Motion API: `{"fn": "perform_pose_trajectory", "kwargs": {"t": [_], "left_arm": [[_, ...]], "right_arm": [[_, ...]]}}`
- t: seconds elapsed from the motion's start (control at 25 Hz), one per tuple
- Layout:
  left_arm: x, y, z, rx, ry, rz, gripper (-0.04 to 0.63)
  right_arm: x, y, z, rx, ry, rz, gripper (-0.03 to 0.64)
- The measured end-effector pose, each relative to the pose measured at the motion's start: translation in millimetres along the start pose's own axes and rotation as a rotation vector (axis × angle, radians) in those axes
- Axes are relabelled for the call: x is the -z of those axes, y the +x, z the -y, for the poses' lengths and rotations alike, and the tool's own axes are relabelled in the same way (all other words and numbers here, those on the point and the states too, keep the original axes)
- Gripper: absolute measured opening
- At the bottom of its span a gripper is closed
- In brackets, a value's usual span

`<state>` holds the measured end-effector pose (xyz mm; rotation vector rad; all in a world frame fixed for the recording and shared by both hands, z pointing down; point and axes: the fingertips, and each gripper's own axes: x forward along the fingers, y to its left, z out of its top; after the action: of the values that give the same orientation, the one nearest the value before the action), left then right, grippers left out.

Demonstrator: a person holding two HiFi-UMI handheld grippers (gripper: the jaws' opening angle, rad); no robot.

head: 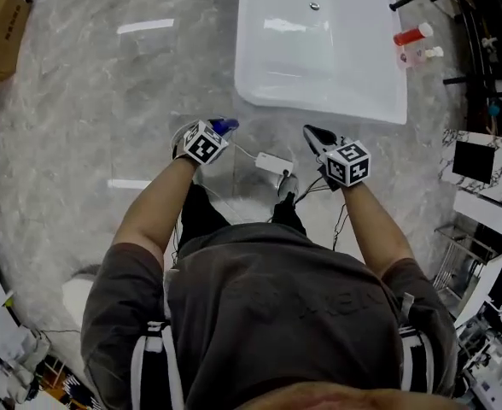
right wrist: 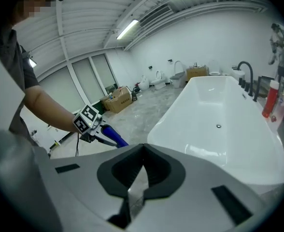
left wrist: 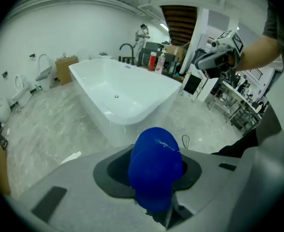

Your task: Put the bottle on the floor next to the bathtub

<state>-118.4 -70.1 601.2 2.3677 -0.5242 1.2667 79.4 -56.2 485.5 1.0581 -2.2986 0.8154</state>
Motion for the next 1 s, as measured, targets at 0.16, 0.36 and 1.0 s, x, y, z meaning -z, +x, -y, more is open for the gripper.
{"fn": "perform_pose_trajectory", "kwargs": {"t": [0.16,0.36,1.0], "left_arm": [[33,68,1,0.017,0.022,-0.049,0.140],[83,149,-8,0.017,0.096,-0.124,0.140],[203,375,-68,-0.036,0.209,-0.227,0.140]], "right_arm": [[40,39,11,-0.008,-0.009,-0.038,-0.008],[102,96,16,-0.042,-0.017,-0.073,-0.008],[282,238,77,-0.063,-0.016,-0.105,-0.008]]}}
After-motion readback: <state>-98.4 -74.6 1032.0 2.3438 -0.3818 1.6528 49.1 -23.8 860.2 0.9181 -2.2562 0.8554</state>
